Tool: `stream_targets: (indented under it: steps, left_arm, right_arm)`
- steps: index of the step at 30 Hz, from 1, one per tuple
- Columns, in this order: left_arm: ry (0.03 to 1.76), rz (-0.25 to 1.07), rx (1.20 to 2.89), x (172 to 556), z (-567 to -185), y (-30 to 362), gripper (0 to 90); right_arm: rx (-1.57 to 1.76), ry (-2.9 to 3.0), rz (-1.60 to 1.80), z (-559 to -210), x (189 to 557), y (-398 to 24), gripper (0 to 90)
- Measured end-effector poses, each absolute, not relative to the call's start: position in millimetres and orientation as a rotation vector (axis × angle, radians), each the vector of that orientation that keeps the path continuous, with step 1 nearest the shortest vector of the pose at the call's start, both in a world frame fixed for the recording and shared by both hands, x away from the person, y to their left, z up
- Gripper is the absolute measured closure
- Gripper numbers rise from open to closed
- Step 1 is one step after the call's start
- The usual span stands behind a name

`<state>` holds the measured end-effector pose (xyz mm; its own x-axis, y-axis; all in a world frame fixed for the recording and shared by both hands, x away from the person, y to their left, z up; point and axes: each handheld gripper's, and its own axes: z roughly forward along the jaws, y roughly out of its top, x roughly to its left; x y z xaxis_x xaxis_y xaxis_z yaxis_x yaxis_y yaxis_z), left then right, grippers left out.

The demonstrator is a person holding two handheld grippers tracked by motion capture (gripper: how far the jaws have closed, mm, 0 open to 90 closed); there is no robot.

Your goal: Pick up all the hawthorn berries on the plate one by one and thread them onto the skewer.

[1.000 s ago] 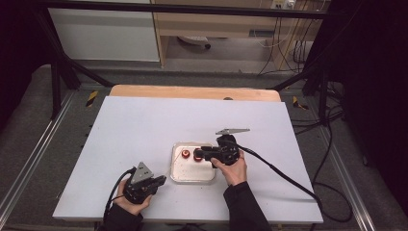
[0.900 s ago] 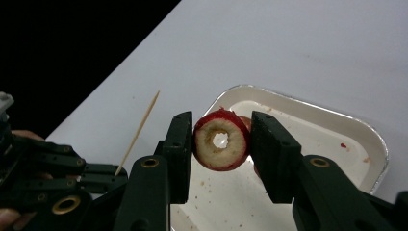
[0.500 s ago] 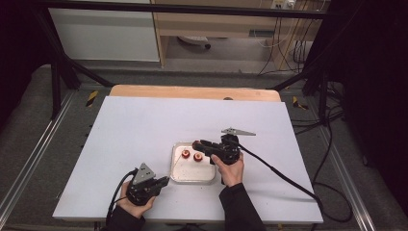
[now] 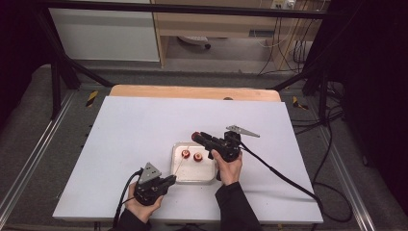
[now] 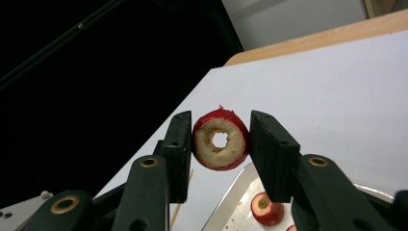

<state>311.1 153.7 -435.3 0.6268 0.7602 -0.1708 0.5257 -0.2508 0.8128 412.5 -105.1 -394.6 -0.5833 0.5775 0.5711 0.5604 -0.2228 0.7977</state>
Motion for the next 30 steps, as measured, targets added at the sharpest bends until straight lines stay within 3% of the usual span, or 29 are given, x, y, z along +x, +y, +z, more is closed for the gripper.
stream_targets:
  steps: [30]
  left_arm:
    - [1.026,0.312,1.881,320,-429,142,88.0]
  right_arm:
    - [1.362,1.814,2.089,-395,411,-102,61.5]
